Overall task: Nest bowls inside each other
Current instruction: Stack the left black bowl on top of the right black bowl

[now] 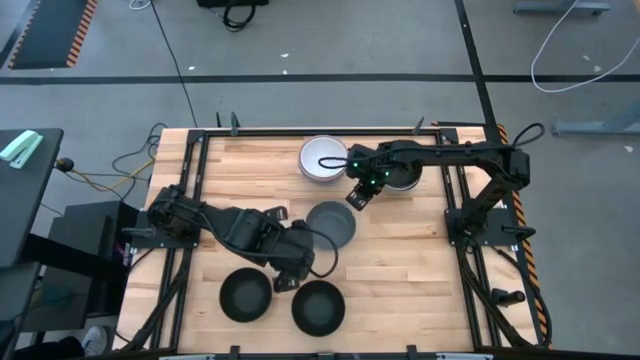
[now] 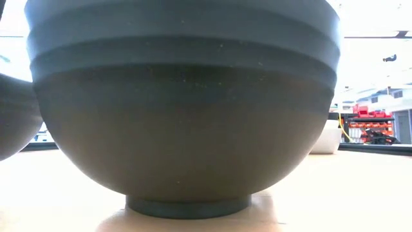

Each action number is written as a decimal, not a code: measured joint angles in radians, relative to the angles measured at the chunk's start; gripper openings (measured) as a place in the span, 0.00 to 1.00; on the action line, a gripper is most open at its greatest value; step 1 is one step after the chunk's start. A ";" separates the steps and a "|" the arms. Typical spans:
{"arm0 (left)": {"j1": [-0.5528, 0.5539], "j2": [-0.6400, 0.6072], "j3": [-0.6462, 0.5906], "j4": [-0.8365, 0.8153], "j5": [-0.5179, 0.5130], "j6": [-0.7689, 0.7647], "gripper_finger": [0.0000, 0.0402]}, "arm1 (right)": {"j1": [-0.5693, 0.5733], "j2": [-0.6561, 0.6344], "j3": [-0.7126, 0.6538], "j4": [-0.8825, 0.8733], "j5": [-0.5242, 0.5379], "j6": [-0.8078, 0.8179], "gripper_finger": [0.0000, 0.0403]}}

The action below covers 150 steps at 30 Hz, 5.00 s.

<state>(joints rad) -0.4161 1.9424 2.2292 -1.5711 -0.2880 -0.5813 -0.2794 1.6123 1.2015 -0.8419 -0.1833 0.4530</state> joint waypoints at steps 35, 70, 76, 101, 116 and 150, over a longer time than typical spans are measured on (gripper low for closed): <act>-0.111 -0.196 -0.519 0.074 -0.080 -0.695 0.17 | 0.011 0.085 0.002 0.044 -0.104 -0.164 0.16; -0.190 -0.306 -0.949 0.431 0.192 -0.865 0.13 | 0.055 0.148 0.026 0.081 -0.095 -0.150 0.16; -0.177 -0.306 -0.948 0.381 0.209 -0.840 0.18 | 0.062 0.148 0.026 0.081 -0.095 -0.150 0.16; -0.135 -0.307 -1.020 0.390 0.313 -0.704 0.17 | 0.106 0.148 0.026 0.081 -0.095 -0.160 0.16; -0.130 -0.308 -1.169 0.601 0.364 -0.692 0.13 | 0.106 0.148 0.026 0.081 -0.095 -0.160 0.16; -0.013 -0.387 -1.118 0.479 0.361 -0.532 0.19 | 0.105 0.148 0.026 0.073 -0.099 -0.166 0.16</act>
<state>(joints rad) -0.4294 1.5555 1.1107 -1.0921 0.0727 -1.1130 -0.1741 1.7599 1.2278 -0.7692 -0.2825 0.2871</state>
